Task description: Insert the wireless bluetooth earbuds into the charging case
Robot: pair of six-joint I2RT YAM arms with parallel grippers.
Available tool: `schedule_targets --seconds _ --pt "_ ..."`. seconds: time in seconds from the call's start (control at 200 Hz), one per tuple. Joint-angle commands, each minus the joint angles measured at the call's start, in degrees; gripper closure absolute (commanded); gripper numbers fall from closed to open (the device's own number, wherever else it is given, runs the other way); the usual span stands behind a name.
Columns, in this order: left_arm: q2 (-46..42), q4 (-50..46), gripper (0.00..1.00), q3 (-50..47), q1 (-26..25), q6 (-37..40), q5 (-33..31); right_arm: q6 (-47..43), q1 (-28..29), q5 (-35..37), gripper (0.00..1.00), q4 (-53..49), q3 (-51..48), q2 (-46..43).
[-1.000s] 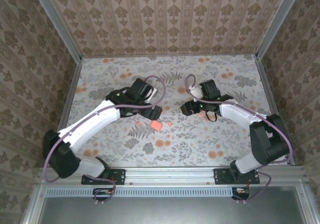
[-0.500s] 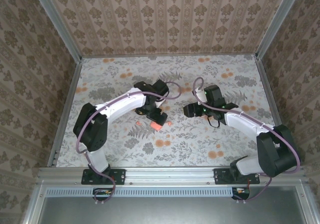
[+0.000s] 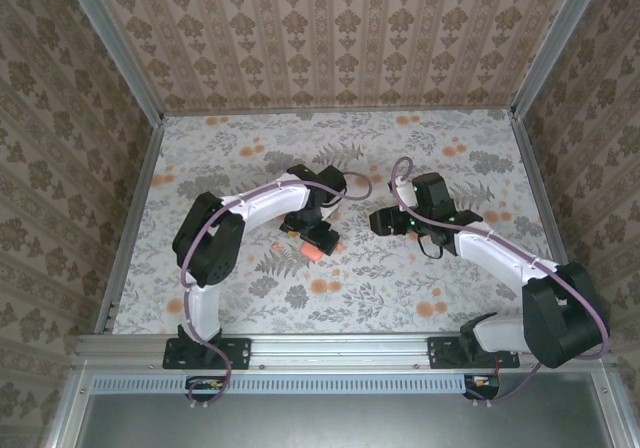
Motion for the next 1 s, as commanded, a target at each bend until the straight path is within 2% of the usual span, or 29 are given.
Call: schedule_targets --seconds 0.0,0.675,0.995 --pt "0.82 0.03 0.10 -0.02 -0.81 0.65 0.48 0.46 0.24 1.37 0.29 -1.47 -1.07 -1.98" --pt "4.37 2.94 0.26 -3.47 -1.33 -0.43 -0.38 0.64 0.23 1.06 0.31 -2.59 -1.33 -3.96" --pt "3.32 4.21 0.38 -5.53 -1.47 -0.52 0.25 0.86 0.26 1.53 0.32 -3.01 -1.54 -6.51"
